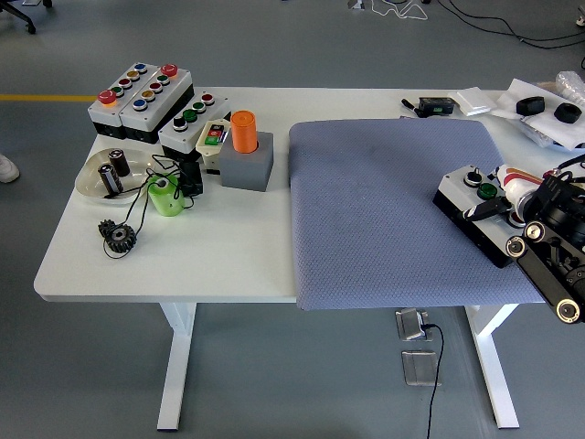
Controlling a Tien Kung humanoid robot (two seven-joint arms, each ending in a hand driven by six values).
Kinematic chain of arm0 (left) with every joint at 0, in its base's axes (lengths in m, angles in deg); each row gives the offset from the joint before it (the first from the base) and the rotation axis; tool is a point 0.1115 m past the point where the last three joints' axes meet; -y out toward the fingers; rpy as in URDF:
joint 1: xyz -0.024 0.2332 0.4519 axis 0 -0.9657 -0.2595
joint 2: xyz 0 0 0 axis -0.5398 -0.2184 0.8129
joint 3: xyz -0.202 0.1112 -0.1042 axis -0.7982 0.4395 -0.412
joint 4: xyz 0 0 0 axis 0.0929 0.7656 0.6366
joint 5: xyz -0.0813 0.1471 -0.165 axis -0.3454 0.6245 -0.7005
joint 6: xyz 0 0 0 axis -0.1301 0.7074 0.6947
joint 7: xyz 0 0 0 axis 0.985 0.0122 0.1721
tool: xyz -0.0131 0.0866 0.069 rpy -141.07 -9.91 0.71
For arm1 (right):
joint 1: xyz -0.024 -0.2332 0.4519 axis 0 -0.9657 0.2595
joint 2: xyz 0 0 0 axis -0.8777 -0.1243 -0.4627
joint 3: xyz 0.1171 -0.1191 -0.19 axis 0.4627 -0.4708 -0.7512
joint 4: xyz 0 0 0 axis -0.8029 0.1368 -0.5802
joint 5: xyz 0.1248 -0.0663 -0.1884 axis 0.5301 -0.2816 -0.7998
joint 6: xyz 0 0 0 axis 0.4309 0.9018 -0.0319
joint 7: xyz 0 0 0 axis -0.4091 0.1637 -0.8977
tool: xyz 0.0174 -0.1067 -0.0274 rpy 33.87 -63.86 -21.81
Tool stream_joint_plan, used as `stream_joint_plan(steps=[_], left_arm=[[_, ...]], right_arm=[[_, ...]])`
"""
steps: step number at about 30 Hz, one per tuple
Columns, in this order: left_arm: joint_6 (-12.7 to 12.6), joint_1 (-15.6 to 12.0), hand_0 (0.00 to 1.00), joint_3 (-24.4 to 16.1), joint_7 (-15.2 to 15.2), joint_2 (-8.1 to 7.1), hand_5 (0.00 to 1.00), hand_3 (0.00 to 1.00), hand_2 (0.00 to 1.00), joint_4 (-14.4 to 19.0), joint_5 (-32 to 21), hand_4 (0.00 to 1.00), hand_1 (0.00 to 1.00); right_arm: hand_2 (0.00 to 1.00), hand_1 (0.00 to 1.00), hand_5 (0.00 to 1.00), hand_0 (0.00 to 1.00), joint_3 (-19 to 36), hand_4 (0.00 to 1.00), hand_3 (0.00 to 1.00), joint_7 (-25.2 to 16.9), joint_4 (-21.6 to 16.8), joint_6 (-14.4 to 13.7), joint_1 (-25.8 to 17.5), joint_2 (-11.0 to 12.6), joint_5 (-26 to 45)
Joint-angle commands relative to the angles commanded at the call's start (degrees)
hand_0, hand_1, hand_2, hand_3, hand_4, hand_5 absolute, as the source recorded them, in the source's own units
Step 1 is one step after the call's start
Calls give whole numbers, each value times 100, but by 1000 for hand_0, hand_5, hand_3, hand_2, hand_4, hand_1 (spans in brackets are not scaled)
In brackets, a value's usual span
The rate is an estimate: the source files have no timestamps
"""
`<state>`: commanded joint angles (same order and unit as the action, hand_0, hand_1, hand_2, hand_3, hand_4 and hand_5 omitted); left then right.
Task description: Pick up the button,place it on the desk,press the button,press the button
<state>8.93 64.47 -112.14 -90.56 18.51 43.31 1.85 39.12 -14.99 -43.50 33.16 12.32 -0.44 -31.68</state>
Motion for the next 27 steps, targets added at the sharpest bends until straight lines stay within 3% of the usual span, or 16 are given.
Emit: stream_joint_plan(steps=[9,10,11,15,16,21,22,24,27], left_arm=[[3,25,650,-12,-9,0,941,515,724,0,-36,313,705],[4,20,650,-12,-9,0,939,515,724,0,-37,314,705],[4,19,650,-11,-9,0,939,515,724,0,-37,314,705],[12,11,650,8,-13,0,939,515,724,0,-58,314,705],[13,11,650,3,-14,0,934,514,724,0,-56,313,705],[12,29,650,-49,-23,0,934,514,724,0,-36,313,705],[13,29,650,-44,-24,0,933,514,725,0,-40,313,705],[13,33,650,-43,-27,0,933,514,725,0,-47,313,705],[19,34,650,-28,-34,-1,933,514,725,0,-78,313,705]], right_arm=[[427,321,264,399,-278,917,653,0,206,89,131,85,31],[371,261,243,309,-331,891,538,0,227,47,143,103,20],[371,261,243,309,-344,891,538,0,232,37,146,107,17],[371,261,243,309,-611,891,538,0,185,-462,161,214,-13],[267,102,87,139,-663,736,391,0,165,-594,165,237,-9],[267,102,87,139,-1197,736,391,0,-100,-1133,263,576,382],[195,14,83,32,-1290,611,351,0,-141,-1211,272,627,470],[195,14,83,32,-1519,611,351,-100,-290,-1403,299,791,720],[195,14,83,32,-1935,611,351,-779,-570,-1600,382,1082,1180]])
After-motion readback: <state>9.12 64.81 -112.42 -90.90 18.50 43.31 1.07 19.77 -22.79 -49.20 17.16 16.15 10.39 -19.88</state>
